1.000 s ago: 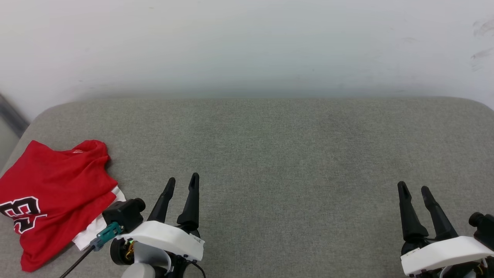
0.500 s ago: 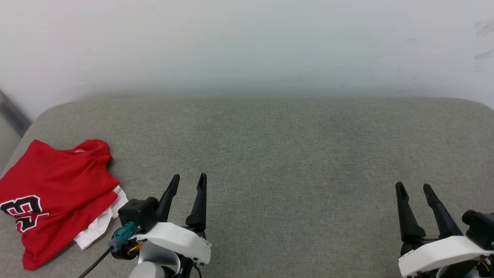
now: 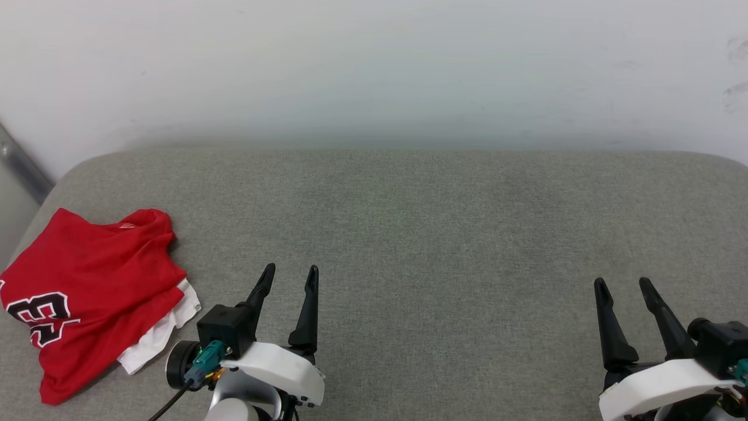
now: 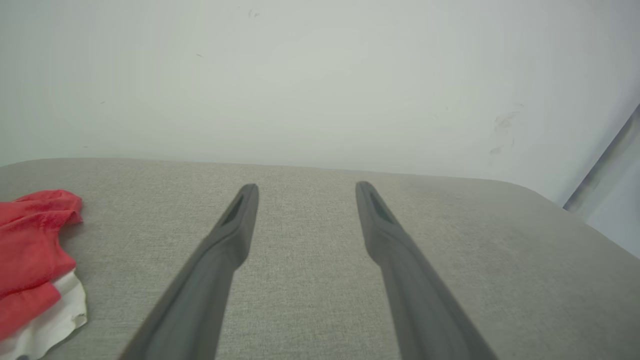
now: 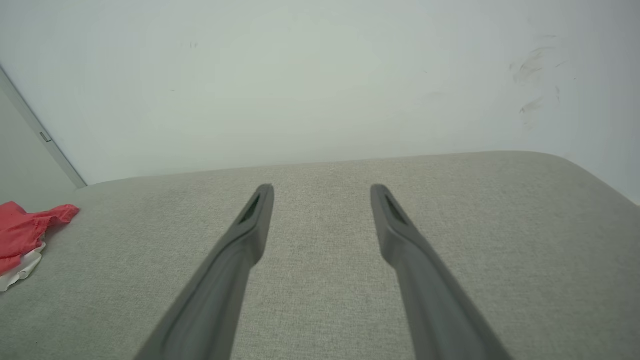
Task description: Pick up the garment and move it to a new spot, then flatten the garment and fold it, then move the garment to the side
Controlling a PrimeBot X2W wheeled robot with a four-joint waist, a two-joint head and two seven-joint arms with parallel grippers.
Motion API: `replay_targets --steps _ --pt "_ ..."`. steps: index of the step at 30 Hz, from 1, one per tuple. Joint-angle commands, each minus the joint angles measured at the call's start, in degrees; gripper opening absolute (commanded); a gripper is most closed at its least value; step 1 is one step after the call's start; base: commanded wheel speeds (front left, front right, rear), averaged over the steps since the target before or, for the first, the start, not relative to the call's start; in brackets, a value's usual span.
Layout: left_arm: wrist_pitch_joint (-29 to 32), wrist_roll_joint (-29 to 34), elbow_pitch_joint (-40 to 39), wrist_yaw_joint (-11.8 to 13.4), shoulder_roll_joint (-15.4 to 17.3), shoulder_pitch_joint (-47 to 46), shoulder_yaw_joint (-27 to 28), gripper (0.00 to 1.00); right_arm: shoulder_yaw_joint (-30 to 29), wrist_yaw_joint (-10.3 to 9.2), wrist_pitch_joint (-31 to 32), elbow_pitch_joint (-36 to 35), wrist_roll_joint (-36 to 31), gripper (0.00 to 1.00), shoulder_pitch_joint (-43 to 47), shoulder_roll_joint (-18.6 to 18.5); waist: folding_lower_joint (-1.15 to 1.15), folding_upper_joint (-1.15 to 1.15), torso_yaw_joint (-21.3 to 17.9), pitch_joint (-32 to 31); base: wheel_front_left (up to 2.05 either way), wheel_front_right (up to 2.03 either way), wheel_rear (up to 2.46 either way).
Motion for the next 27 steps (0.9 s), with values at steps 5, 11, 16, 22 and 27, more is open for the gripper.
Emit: replay_targets --steps 5,11,16,22,27 --pt "-1.08 3.11 0.16 0.49 0.28 -0.88 -0.69 1.0 0.04 -0.02 -0.54 -0.97 -2.59 1.0 0.56 -0.13 0.0 0.0 0.15 -0.05 0.0 0.0 0.0" --pt "-1.82 5.27 0.7 0.52 0.01 -0.85 -1.03 1.0 -0.11 -0.02 -1.02 -1.22 -4.79 1.0 1.18 -0.13 0.0 0.0 0.29 -0.08 0.0 0.0 0.0" --pt "-2.41 6.16 1.04 0.71 -0.23 -0.87 -0.87 1.0 -0.23 -0.02 -1.37 -1.37 -6.39 1.0 1.34 -0.13 0.0 0.0 0.52 -0.12 0.0 0.0 0.0" --pt "-3.09 7.43 1.61 0.59 -0.53 -0.88 -0.98 1.0 -0.32 -0.02 -1.79 -1.56 -8.21 1.0 1.5 -0.12 0.0 0.0 0.7 -0.16 0.0 0.0 0.0" --pt "-3.63 8.52 1.89 0.73 -0.69 -0.75 -0.98 1.0 -0.49 -0.02 -2.18 -1.64 -9.57 1.0 1.7 -0.12 0.0 0.0 0.7 -0.21 0.0 0.0 0.0"
